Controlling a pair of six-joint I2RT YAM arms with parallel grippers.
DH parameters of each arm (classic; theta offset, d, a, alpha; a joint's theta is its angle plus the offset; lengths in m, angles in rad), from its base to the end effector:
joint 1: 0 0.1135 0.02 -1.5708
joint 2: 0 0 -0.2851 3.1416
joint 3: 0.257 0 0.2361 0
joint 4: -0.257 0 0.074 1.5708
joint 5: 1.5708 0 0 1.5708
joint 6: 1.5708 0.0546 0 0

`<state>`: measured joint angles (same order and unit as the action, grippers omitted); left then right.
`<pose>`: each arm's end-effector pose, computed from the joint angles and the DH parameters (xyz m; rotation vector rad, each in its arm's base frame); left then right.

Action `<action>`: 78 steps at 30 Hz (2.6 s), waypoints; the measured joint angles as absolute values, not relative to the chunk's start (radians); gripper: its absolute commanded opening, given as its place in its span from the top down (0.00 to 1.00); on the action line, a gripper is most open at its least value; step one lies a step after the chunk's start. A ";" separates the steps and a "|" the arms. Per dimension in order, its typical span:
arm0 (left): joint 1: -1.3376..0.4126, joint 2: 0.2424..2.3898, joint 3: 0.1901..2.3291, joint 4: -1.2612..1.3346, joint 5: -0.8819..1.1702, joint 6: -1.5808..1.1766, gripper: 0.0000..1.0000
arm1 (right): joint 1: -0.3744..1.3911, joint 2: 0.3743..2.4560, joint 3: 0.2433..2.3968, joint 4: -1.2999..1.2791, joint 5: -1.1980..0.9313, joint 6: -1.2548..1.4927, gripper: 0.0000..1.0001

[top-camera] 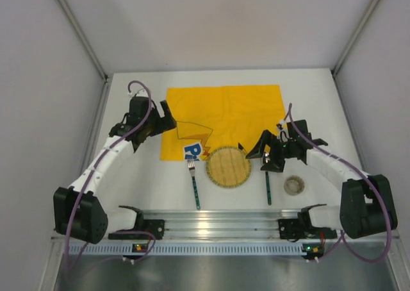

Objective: Set the dinner table for one person

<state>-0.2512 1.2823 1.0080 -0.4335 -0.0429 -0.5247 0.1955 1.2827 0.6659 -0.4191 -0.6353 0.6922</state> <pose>0.2646 -0.0655 0.2992 -0.3365 2.2787 -0.3555 0.2096 0.0745 0.2022 0.4299 2.6893 1.1246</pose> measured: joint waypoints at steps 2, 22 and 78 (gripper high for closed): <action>-0.251 1.250 1.005 -0.435 -0.046 -0.521 0.01 | 0.214 1.279 0.666 -0.406 -0.628 0.691 0.04; -0.251 1.054 0.937 -0.553 -0.074 -0.501 0.01 | 0.361 1.506 0.662 -0.204 -0.468 0.714 0.57; -0.251 1.082 0.967 -0.660 -0.149 -0.447 0.02 | 0.285 2.143 1.653 -0.551 -0.302 0.656 0.43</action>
